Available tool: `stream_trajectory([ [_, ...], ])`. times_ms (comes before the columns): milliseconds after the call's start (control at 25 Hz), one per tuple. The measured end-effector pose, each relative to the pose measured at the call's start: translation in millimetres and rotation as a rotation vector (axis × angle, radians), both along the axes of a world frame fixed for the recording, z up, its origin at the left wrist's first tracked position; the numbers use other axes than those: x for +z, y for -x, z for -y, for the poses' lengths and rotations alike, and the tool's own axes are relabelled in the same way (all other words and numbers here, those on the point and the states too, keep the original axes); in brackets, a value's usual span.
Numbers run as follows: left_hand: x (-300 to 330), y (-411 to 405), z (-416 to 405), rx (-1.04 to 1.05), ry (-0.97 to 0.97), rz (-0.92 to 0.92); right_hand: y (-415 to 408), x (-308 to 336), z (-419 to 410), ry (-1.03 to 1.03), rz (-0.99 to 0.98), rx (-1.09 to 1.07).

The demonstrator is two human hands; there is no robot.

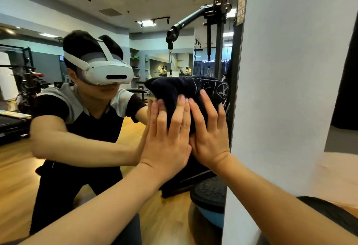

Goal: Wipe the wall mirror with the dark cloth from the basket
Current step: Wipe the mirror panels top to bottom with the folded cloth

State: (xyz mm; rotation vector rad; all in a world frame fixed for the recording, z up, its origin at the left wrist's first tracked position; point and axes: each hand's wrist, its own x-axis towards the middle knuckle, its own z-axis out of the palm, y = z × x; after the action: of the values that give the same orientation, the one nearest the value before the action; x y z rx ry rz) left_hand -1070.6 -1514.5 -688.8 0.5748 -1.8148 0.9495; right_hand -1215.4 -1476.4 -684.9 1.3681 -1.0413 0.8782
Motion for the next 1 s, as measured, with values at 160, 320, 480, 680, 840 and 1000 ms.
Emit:
stream_trajectory([
  [160,-5,23,-1,-0.027,-0.005,-0.012,19,-3,-2,0.044,0.016,0.016],
  [320,-8,33,-4,-0.040,-0.004,-0.032,32,-9,1,0.021,0.035,0.028],
  [480,-16,56,-11,-0.027,-0.011,-0.029,53,-16,-4,0.024,0.040,0.011],
  [680,-24,71,-19,0.008,-0.006,-0.007,71,-31,-2,0.028,0.077,-0.015],
  [840,-50,77,-26,0.014,-0.012,0.075,80,-67,-11,-0.009,0.103,-0.024],
  [1000,-96,72,-27,0.028,-0.004,0.190,84,-124,-25,-0.173,0.144,-0.043],
])
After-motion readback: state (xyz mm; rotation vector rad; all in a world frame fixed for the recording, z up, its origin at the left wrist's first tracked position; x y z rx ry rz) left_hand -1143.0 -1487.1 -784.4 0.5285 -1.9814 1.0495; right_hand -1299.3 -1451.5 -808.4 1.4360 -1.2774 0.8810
